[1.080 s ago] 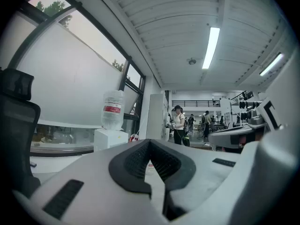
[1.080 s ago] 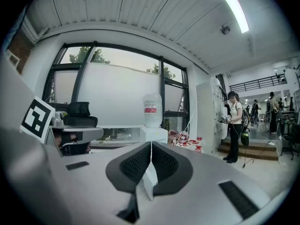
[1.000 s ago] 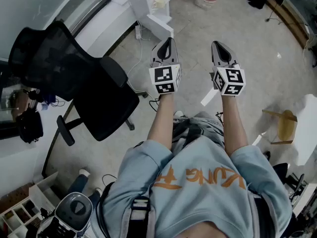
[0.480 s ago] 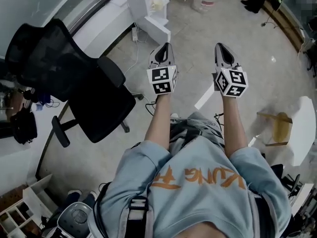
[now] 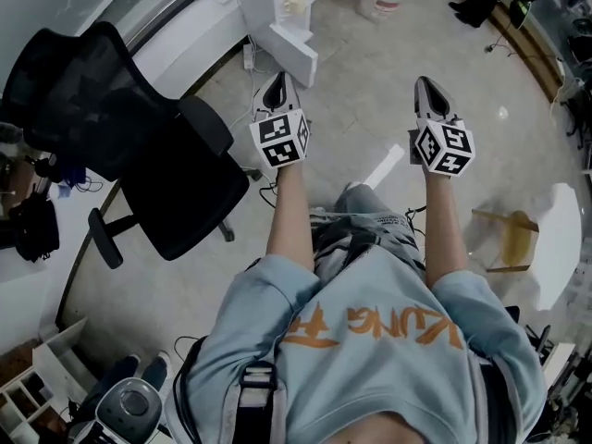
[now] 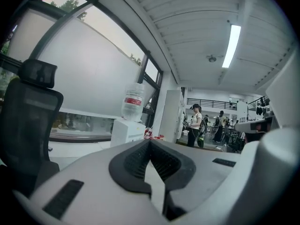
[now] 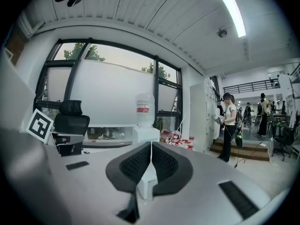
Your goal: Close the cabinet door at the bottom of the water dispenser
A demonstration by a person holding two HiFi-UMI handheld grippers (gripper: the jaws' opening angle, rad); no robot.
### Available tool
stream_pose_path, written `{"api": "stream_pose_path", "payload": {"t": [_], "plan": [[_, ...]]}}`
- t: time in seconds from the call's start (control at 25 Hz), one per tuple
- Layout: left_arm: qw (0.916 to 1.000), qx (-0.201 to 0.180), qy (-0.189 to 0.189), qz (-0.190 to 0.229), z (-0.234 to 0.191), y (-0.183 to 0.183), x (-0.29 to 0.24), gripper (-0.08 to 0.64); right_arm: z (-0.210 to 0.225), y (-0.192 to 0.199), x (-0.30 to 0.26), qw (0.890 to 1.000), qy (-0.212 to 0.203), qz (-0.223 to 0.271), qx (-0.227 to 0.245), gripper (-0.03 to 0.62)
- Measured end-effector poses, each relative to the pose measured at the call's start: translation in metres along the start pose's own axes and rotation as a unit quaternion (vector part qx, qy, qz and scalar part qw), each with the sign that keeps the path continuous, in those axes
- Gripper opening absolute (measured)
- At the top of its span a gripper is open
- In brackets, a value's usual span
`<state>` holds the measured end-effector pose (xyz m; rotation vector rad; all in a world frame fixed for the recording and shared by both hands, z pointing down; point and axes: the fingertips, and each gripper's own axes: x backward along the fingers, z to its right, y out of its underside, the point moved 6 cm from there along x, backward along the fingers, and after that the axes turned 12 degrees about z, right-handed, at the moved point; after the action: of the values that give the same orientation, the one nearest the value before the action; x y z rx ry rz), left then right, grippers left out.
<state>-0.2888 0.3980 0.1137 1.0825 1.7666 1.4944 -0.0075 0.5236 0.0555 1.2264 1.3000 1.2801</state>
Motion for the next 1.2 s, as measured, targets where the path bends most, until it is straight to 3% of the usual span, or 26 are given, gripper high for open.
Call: {"api": "stream_pose_path", "payload": {"t": [0.36,0.68,0.88,1.2], "plan": [[0.9996,-0.014,0.021,0.013,-0.002,-0.013,-0.024,0.02,-0.011,-0.006,-0.042,1.0,-0.028,0.013,0.0,0.029],[0.9996,-0.015,0.004,0.025,-0.022,-0.022,-0.057,0.02,-0.017,-0.009,-0.093,0.998,-0.058,0.019,0.001,0.029],[0.9995,-0.024,0.007,0.022,-0.023,-0.014,-0.097,0.02,0.014,0.005,-0.132,0.999,-0.048,0.021,-0.015,0.029],[0.9993,-0.034,0.001,0.017,-0.013,0.005,-0.215,0.02,0.078,0.031,-0.256,0.997,-0.061,0.015,-0.039,0.029]]}}
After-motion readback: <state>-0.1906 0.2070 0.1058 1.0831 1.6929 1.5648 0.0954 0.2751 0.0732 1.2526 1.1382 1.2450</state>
